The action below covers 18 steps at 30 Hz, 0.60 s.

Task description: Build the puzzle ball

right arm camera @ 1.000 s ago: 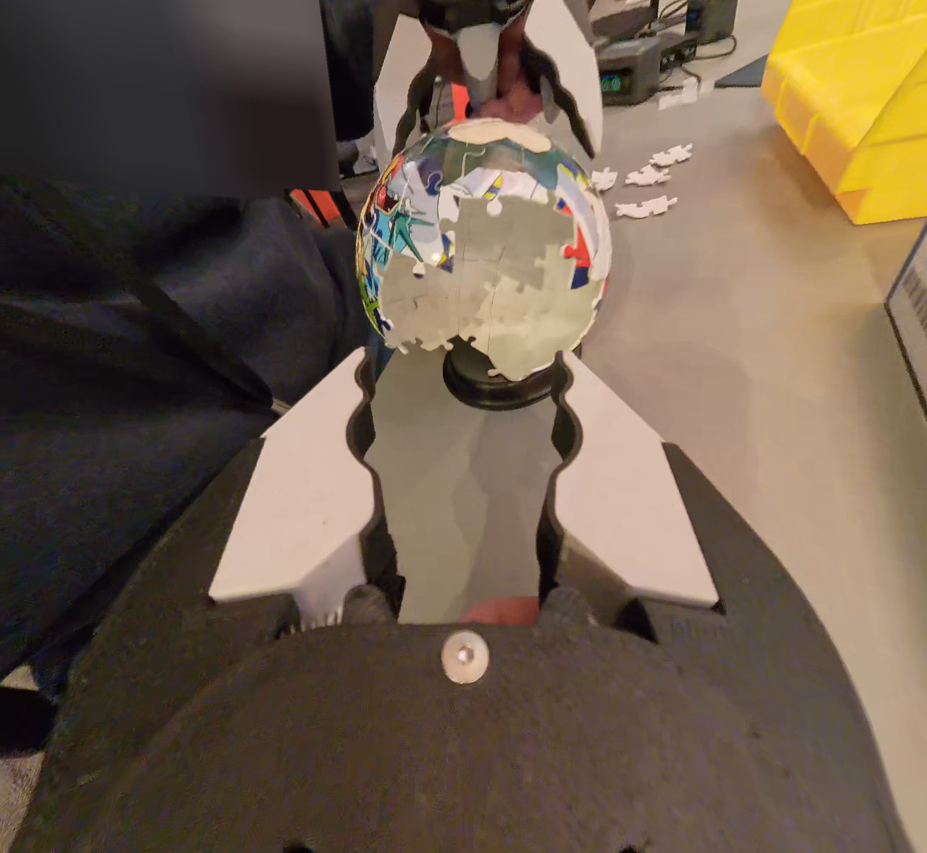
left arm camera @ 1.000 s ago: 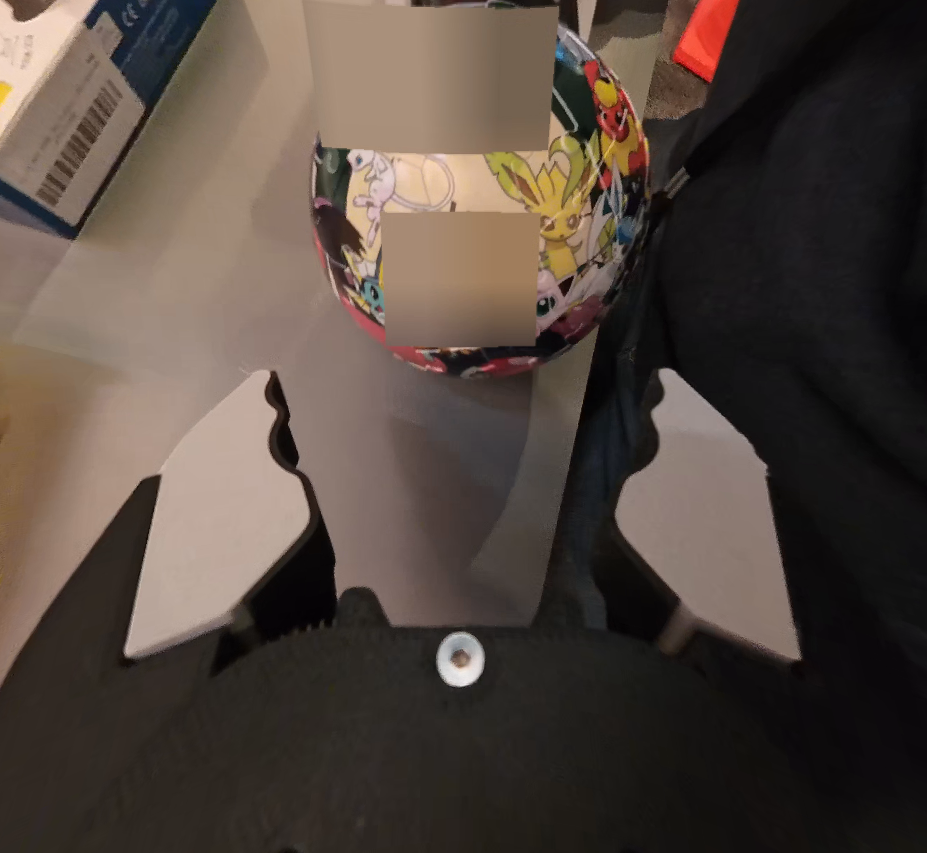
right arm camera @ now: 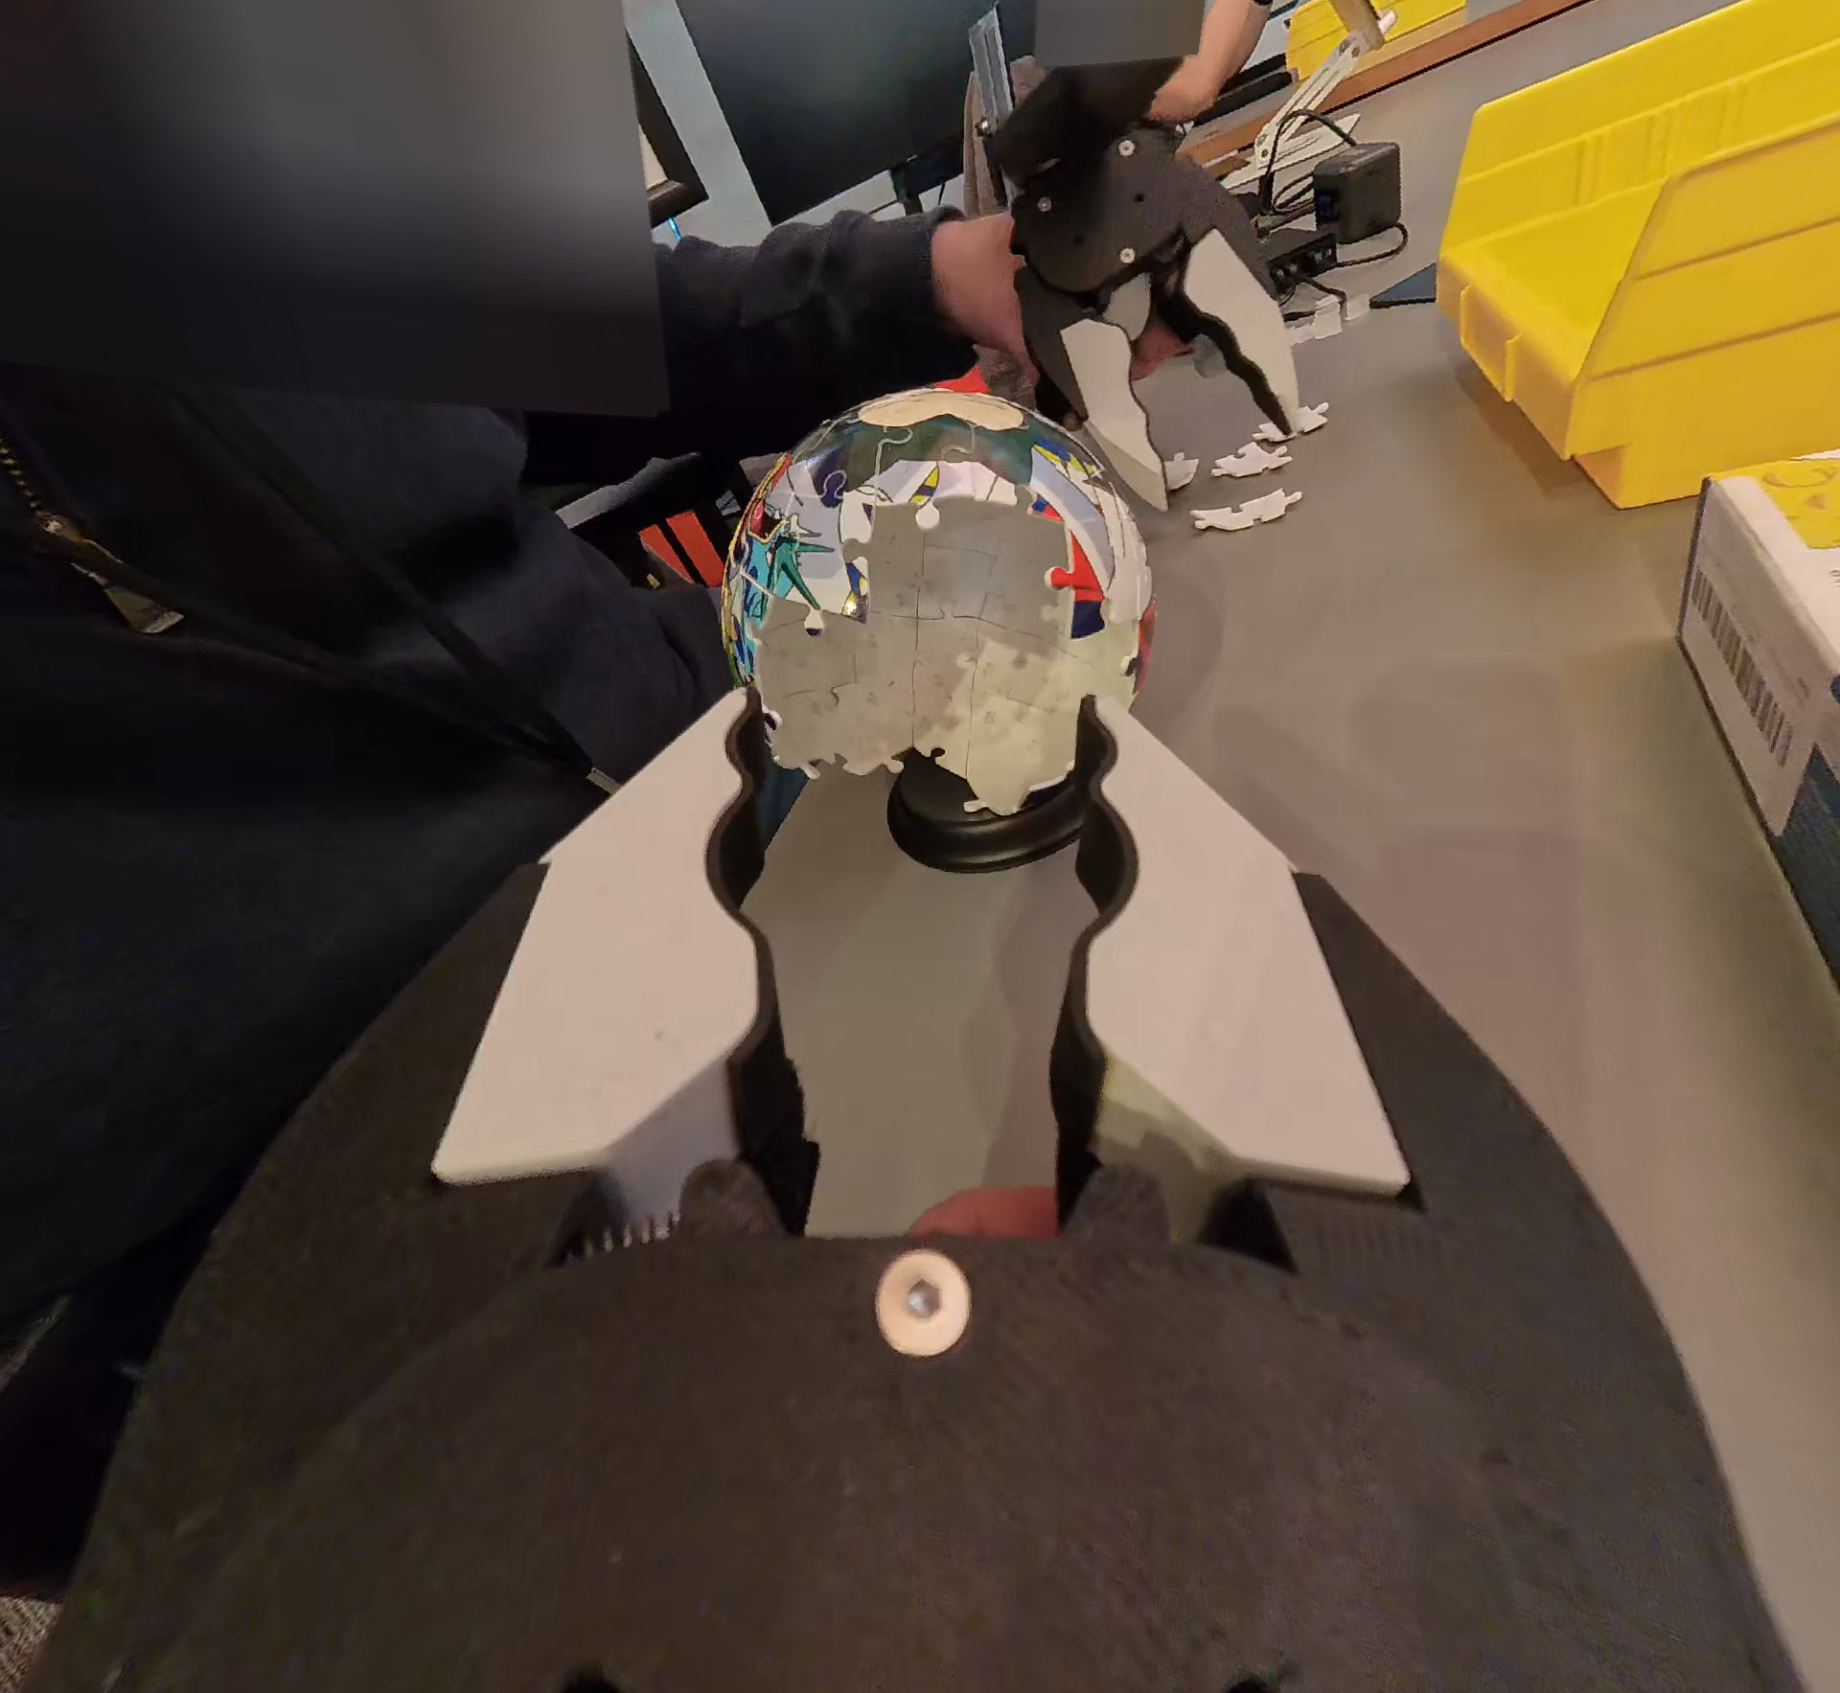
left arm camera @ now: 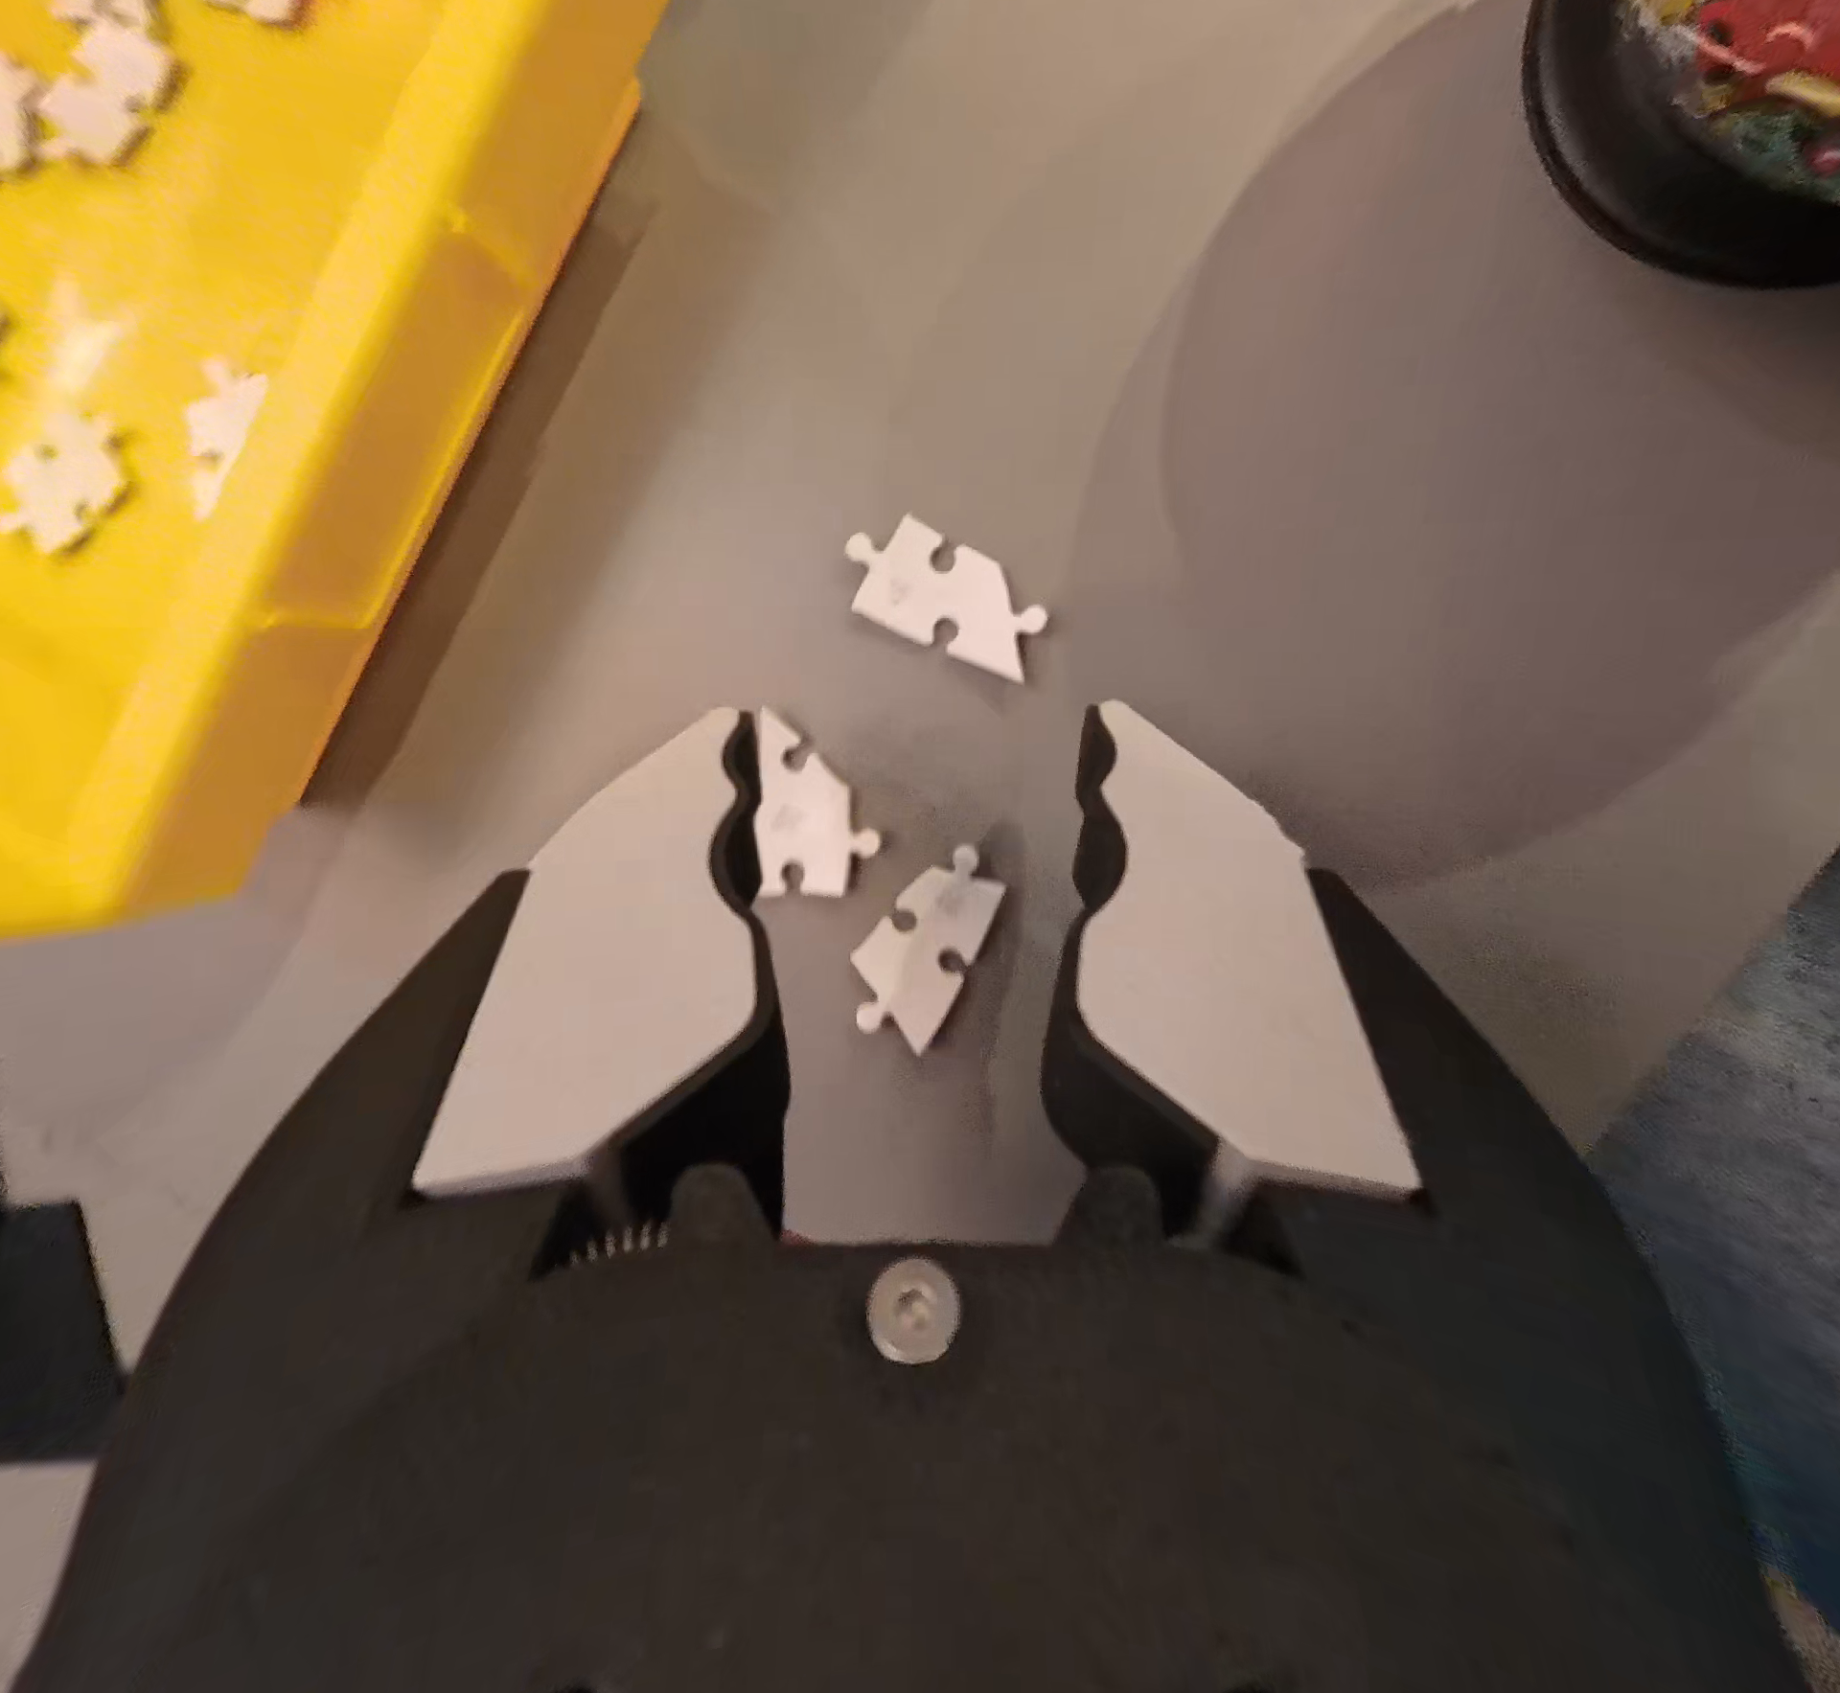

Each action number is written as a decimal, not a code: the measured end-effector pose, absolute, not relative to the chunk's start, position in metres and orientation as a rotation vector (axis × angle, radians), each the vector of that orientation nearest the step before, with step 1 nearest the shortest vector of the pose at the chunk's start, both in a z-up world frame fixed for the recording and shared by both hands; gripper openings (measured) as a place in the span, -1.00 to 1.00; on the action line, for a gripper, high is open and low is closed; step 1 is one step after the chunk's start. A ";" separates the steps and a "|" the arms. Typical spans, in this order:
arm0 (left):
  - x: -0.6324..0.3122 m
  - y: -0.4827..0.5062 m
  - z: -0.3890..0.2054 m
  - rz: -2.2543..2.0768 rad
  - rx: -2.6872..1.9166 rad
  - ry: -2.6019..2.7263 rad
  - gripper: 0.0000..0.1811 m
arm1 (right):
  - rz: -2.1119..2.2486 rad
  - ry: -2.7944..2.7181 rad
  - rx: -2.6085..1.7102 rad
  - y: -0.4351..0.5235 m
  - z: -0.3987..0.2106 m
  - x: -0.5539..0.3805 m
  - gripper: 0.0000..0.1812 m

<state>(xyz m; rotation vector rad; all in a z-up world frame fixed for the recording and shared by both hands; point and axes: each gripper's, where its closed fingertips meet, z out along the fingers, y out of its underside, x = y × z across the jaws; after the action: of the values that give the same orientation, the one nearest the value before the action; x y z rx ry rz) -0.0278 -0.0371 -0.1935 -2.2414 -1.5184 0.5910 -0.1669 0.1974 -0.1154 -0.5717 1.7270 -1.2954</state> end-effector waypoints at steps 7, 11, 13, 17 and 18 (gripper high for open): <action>-0.045 -0.025 -0.218 0.375 -2.284 -1.479 -0.44 | -1.293 1.728 -0.564 0.197 -0.116 -0.168 -0.33; -0.050 -0.022 -0.217 0.365 -2.285 -1.468 -0.53 | -1.295 1.730 -0.565 0.197 -0.116 -0.167 -0.33; -0.052 -0.018 -0.217 0.354 -2.281 -1.460 -0.53 | -1.298 1.734 -0.566 0.196 -0.116 -0.167 -0.33; -0.058 -0.017 -0.216 0.375 -2.267 -1.467 -0.53 | -1.303 1.747 -0.559 0.195 -0.117 -0.168 -0.33; -0.061 -0.017 -0.214 0.396 -2.247 -1.471 -0.53 | -1.311 1.750 -0.555 0.194 -0.117 -0.169 -0.33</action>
<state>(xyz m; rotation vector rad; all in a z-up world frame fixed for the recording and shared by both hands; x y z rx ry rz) -0.0609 -0.0175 -0.2141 -2.2473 -1.4714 0.3959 -0.1685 0.1938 -0.1167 -0.5550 1.7499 -1.3106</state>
